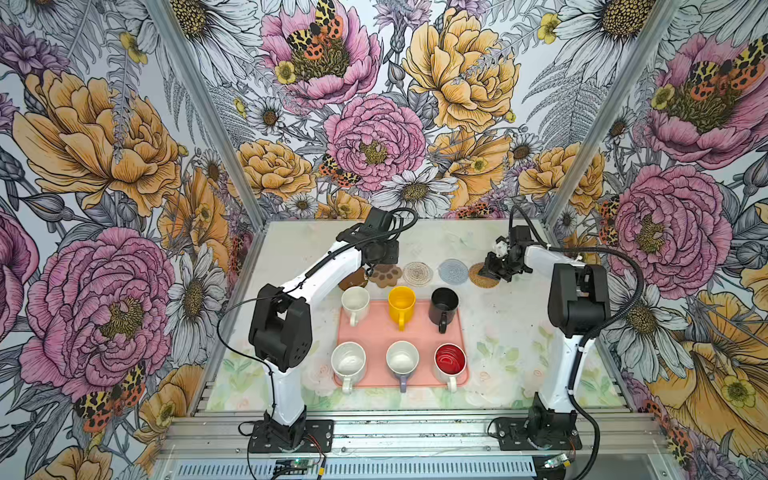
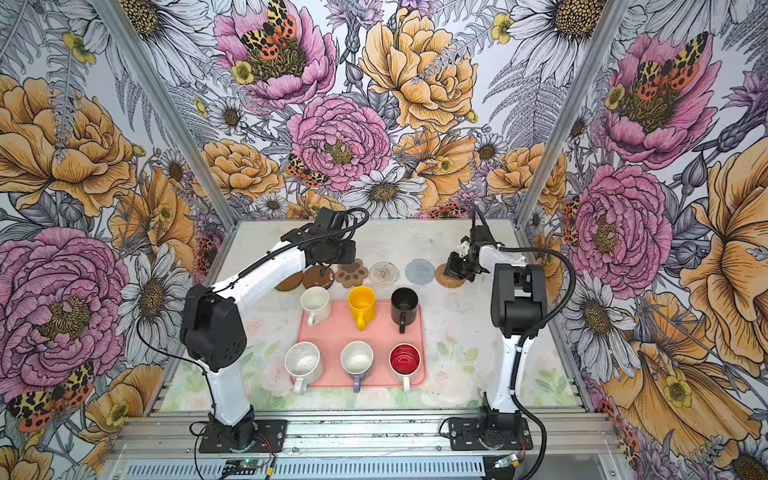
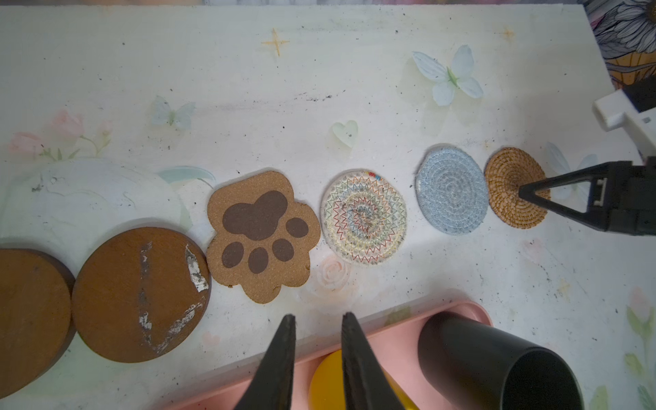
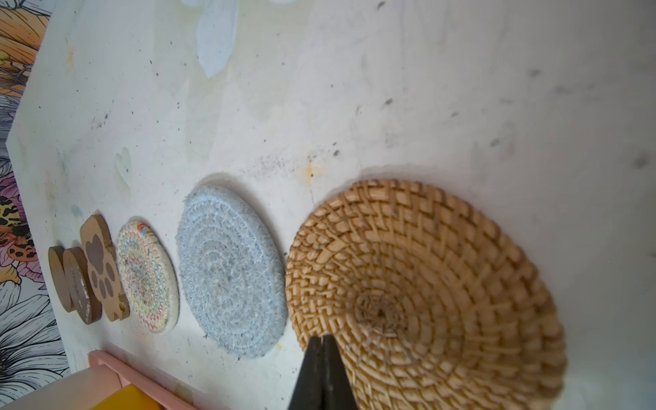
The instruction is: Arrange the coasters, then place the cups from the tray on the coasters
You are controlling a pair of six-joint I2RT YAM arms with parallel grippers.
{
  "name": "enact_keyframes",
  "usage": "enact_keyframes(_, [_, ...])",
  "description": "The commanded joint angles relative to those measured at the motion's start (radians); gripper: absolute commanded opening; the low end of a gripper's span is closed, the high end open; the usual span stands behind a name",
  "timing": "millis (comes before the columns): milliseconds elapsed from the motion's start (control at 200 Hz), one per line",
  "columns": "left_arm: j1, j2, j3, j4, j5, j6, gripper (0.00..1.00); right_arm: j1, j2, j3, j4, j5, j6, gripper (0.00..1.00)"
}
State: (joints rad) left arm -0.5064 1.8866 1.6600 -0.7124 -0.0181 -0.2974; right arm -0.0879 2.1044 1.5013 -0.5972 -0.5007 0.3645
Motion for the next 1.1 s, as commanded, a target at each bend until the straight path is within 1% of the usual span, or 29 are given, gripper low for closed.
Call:
enact_keyframes(0, [0.006,-0.055,-0.029,0.033,-0.02,-0.026,0.26,-0.02,0.015,-0.006,0.007,0.007,-0.015,0.0])
enact_keyframes(85, [0.005,-0.057,-0.048,0.042,-0.022,-0.031,0.26,-0.021,0.029,-0.004,0.006,0.005,-0.013,0.0])
enact_keyframes(100, [0.004,-0.089,-0.052,0.043,-0.022,-0.032,0.26,-0.022,0.032,-0.004,0.007,0.006,-0.012,0.0])
enact_keyframes(125, [0.004,-0.098,-0.057,0.046,-0.022,-0.032,0.26,-0.021,0.035,-0.001,0.007,0.006,-0.012,0.0])
enact_keyframes(420, [0.002,-0.142,-0.095,0.06,-0.023,-0.039,0.26,-0.017,0.089,0.014,0.008,-0.004,0.002,0.0])
enact_keyframes(651, [-0.003,-0.146,-0.097,0.062,-0.023,-0.039,0.26,0.003,0.088,0.017,0.007,0.01,0.004,0.0])
enact_keyframes(1091, [-0.006,-0.145,-0.098,0.062,-0.021,-0.039,0.26,0.006,0.085,0.014,0.004,0.018,0.003,0.0])
